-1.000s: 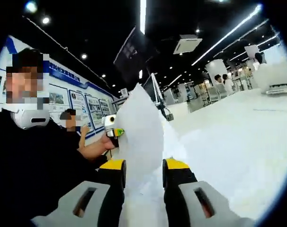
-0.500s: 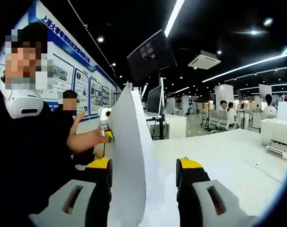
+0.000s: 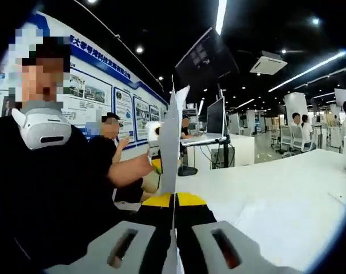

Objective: Organize the stack of printing papers by aligning and flattening the scattered papers on the table

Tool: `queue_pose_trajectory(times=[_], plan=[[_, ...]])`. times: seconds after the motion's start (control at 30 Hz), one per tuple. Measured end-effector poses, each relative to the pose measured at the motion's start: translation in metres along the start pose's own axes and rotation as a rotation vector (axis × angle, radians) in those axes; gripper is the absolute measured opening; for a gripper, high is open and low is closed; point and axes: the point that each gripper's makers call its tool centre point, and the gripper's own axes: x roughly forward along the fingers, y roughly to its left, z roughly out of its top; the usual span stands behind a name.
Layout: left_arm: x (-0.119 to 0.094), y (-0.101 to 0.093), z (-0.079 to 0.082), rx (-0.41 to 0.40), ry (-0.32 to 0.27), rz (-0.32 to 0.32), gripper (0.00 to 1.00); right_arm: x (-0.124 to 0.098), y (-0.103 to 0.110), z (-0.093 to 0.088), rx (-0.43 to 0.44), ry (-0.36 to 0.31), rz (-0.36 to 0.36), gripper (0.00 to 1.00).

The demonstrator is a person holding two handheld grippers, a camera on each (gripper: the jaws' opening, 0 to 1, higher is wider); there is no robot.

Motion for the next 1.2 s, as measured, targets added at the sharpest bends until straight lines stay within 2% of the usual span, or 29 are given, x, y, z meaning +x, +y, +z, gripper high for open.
queue_pose_trajectory(times=[0.1,0.17,0.2,0.33,0.4,0.5,0.67,0.77,0.83,0.9,1.07,1.2], plan=[[-0.004,0.012,0.000,-0.030,-0.047,0.063,0.10,-0.001,0.002,0.004,-0.005,-0.030,0.012,0.00],[-0.004,0.015,-0.003,-0.058,-0.067,0.087,0.22,-0.003,-0.001,0.013,0.000,-0.074,0.001,0.00],[-0.004,0.016,-0.007,-0.069,-0.070,0.085,0.24,-0.004,-0.003,0.019,0.011,-0.110,-0.003,0.00],[-0.003,0.015,-0.011,-0.108,-0.135,0.099,0.27,0.000,0.002,0.021,0.011,-0.114,0.006,0.00],[0.001,0.010,-0.013,-0.131,-0.156,0.080,0.26,0.003,0.002,0.020,0.008,-0.107,0.006,0.00],[0.006,0.007,-0.016,-0.129,-0.164,0.087,0.25,0.012,0.005,0.018,0.012,-0.099,0.005,0.00],[0.018,0.002,-0.019,-0.159,-0.143,0.071,0.24,0.031,0.005,0.008,0.007,-0.052,-0.024,0.00],[0.016,0.009,-0.026,-0.188,-0.131,0.092,0.21,0.039,-0.003,-0.002,0.026,-0.006,-0.074,0.00],[0.014,0.012,-0.031,-0.179,-0.122,0.102,0.11,0.040,-0.006,-0.005,0.057,-0.004,-0.089,0.00],[0.012,0.012,-0.031,-0.204,-0.142,0.096,0.06,0.041,-0.009,-0.007,0.070,-0.004,-0.105,0.00],[0.010,0.018,-0.037,-0.258,-0.147,0.124,0.06,0.038,-0.017,-0.007,0.099,-0.014,-0.130,0.01],[0.002,0.025,-0.037,-0.269,-0.150,0.175,0.05,0.022,-0.029,-0.004,0.115,-0.028,-0.175,0.04]])
